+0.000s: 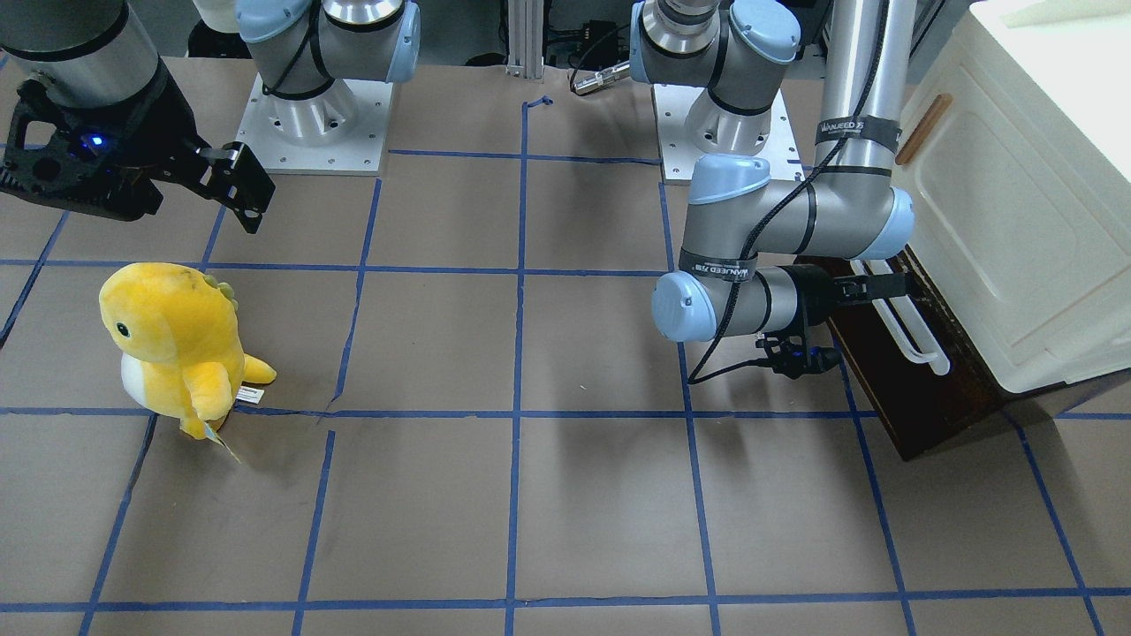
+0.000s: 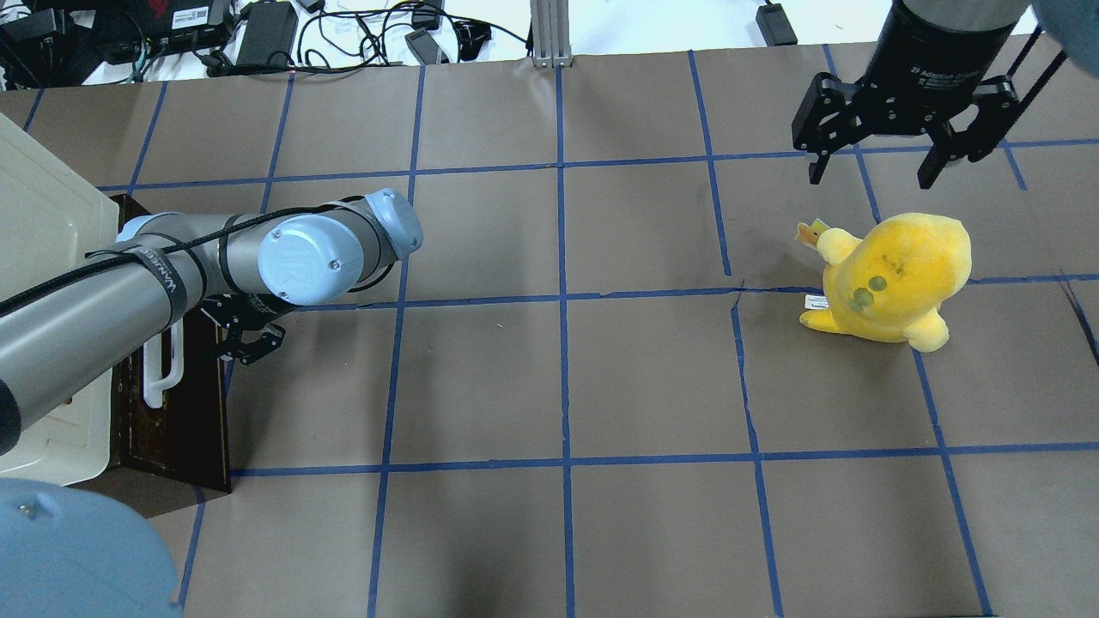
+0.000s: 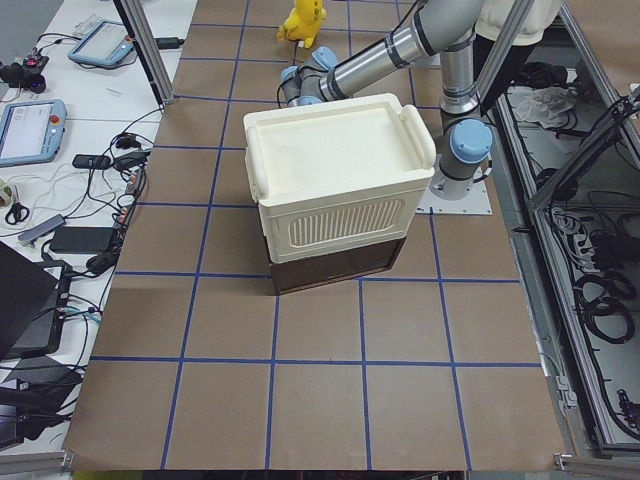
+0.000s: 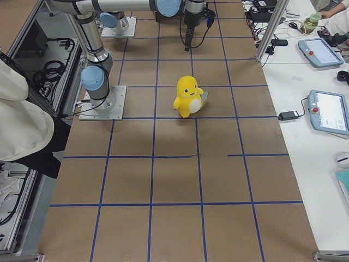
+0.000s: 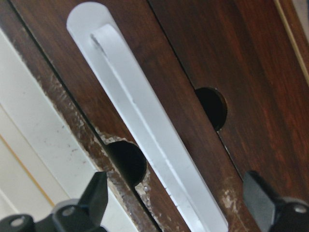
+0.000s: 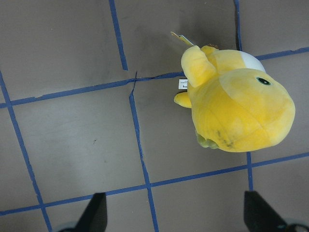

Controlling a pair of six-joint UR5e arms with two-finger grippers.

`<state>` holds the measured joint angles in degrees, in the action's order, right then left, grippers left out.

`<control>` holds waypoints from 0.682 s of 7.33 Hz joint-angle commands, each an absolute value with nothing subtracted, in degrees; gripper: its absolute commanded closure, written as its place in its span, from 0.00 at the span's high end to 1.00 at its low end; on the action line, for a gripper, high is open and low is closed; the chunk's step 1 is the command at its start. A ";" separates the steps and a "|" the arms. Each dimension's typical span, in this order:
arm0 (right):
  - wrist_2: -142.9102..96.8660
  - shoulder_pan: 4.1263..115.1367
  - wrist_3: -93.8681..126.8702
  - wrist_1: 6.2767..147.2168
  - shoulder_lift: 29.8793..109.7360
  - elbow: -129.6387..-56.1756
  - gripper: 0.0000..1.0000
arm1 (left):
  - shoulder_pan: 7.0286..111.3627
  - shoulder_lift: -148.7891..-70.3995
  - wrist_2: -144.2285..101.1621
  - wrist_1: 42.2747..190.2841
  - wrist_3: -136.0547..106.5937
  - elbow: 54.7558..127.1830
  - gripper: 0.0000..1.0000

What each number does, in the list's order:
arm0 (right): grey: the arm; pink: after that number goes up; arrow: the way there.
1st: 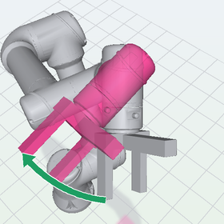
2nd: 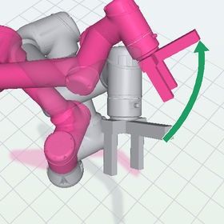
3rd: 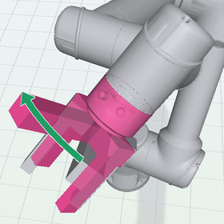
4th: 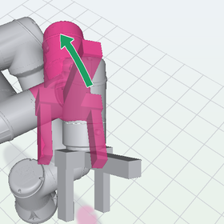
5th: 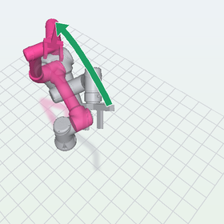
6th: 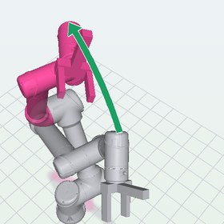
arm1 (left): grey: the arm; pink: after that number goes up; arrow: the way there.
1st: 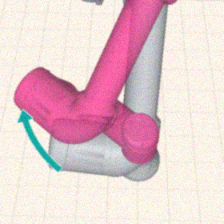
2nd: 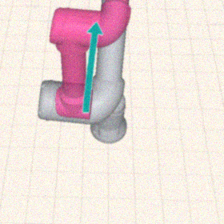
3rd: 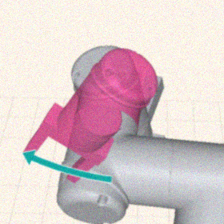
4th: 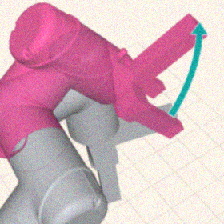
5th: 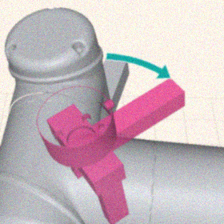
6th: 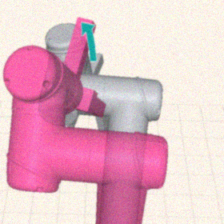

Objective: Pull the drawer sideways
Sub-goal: 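Close the left gripper on the white bar handle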

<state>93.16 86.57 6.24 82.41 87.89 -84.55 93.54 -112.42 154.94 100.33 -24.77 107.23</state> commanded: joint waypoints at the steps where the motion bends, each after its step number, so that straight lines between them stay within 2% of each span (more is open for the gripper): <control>1: 93.16 86.57 6.24 82.44 87.89 -84.55 1.00 | 93.43 -113.20 155.13 100.37 -26.19 107.23 0.58; 2: 93.16 86.49 6.24 82.44 87.89 -84.55 1.00 | 93.43 -113.29 155.13 100.37 -26.37 107.05 0.37; 3: 93.16 86.57 6.24 82.44 87.89 -84.55 1.00 | 93.43 -113.29 155.04 100.37 -26.45 107.05 0.26; 4: 93.16 86.57 6.24 82.44 87.89 -84.55 1.00 | 93.43 -113.64 155.04 100.37 -27.50 107.14 0.23; 5: 93.16 86.57 6.24 82.44 87.89 -84.55 1.00 | 93.43 -113.64 155.04 100.46 -28.38 107.23 0.16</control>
